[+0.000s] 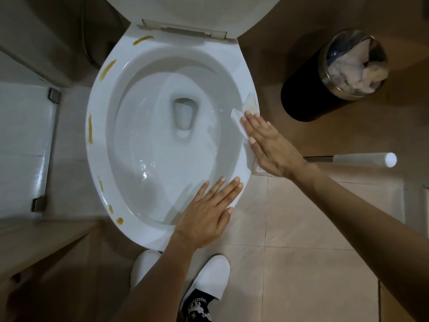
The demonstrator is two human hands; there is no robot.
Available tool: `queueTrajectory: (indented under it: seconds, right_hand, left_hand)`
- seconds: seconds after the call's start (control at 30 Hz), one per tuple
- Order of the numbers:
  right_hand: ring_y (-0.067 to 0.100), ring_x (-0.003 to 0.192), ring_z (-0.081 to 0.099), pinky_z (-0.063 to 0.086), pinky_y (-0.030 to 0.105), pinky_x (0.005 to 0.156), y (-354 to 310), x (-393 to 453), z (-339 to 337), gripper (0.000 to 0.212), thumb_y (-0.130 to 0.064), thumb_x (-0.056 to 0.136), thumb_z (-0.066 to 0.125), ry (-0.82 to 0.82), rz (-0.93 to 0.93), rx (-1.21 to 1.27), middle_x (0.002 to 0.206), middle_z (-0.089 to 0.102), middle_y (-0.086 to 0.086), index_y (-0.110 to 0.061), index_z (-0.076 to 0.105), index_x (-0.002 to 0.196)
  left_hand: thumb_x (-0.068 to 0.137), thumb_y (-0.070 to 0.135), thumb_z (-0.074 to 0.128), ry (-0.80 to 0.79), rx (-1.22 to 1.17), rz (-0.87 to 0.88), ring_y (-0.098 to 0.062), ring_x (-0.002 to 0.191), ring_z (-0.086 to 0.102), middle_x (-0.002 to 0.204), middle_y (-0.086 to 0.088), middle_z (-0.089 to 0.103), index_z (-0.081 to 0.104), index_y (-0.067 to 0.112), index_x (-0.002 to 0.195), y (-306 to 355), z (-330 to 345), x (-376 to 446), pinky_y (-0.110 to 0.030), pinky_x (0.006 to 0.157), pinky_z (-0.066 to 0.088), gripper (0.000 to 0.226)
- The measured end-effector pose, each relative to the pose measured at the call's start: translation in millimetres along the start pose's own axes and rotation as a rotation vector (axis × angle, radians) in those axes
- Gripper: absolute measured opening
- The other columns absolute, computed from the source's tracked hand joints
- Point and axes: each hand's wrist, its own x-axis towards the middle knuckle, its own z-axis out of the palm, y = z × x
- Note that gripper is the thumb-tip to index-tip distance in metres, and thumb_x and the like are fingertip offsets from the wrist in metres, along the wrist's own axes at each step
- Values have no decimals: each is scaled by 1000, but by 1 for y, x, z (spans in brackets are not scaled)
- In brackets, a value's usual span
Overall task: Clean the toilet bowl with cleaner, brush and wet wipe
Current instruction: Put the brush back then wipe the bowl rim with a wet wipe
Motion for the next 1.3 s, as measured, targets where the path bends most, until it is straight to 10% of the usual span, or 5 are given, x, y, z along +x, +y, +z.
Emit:
queueTrajectory:
  seconds: [0.37,0.8,1.3]
  right_hand:
    - [17,149,9,5,37,119,1,45,-35,56,-33,101,12,-60,-132,-348,161,10,2,-15,14,154]
    - [16,147,-16,-10,40,118,-16,153,-55,60,-32,102,14,-56,-179,-965,160,-19,2,-10,-11,151]
    - [13,146,-20,-14,38,117,-33,204,-64,62,-40,101,10,-44,-365,-1043,157,-24,-3,-12,-14,152]
  left_hand:
    - [100,35,18,-3,-3,1,-9,146,3,159,14,4,7,28,152,0,-1,-1,-40,119,11,54]
    - [100,30,28,54,-74,38,-16,146,11,159,12,8,12,26,152,-2,1,0,-43,117,10,55]
    - [101,35,11,19,-80,34,-15,147,5,159,12,2,5,29,152,-4,4,0,-46,117,8,51]
